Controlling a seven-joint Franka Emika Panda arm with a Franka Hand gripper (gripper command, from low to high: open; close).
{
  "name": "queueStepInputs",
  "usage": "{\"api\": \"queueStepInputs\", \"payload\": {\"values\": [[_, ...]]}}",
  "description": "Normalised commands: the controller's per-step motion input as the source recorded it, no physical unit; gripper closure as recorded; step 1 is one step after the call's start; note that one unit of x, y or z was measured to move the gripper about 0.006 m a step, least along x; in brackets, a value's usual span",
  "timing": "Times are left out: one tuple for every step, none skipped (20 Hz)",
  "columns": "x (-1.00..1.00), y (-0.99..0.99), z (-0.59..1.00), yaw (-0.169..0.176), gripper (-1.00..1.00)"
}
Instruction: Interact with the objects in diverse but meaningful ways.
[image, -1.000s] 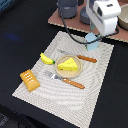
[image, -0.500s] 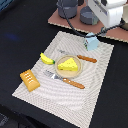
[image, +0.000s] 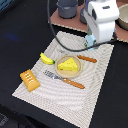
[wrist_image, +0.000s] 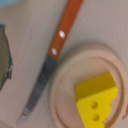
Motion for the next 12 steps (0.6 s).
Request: {"api": "queueStepInputs", "payload": {"values": [[0.02,-0.53,0.05,0.0,-1.0],[0.02,-0.45,0.02,0.0,-1.0],[0.01,-0.37,0.0,0.0,-1.0],[0.02,-0.3,0.0,0.0,-1.0],[0.01,-0.22,0.0,0.0,-1.0],[0.0,-0.25,0.0,0.0,-1.0],[0.0,-0.26,-0.05,0.003,-1.0],[0.0,-0.29,-0.09,0.004,-1.0],[0.0,-0.31,-0.13,0.005,-1.0],[-0.03,-0.32,-0.18,0.007,-1.0],[-0.08,-0.3,-0.21,0.016,-1.0],[-0.14,-0.27,-0.26,0.029,-1.0]]}}
